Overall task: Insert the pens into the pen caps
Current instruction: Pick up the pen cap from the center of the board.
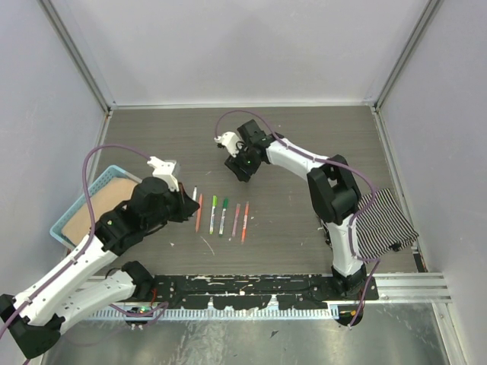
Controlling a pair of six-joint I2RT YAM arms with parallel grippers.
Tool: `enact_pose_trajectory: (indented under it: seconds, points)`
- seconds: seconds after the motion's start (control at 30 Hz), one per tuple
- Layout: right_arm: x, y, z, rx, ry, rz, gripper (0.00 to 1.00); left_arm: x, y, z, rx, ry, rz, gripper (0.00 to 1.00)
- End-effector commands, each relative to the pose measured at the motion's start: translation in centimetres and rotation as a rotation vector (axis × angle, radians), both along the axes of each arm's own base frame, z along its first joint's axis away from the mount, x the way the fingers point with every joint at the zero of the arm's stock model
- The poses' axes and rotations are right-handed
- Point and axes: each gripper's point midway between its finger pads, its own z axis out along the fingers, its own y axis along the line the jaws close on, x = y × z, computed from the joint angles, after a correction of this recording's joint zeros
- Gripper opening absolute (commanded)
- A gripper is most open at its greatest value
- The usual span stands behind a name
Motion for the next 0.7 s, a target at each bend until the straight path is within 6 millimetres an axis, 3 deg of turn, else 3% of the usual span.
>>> enact_pose_trajectory:
  seconds: [0.0,0.67]
  points:
    - [1.2,0.6,0.8,0.004,-0.022,0.079,0.61,0.6,0.1,1.3,0.011,-0.033,0.008,0.0]
    - [2.4,0.4,-2.2,-0.019,0.036,0.1,0.5,1.3,-0.6,1.0,0.026,-0.023,0.001,0.0]
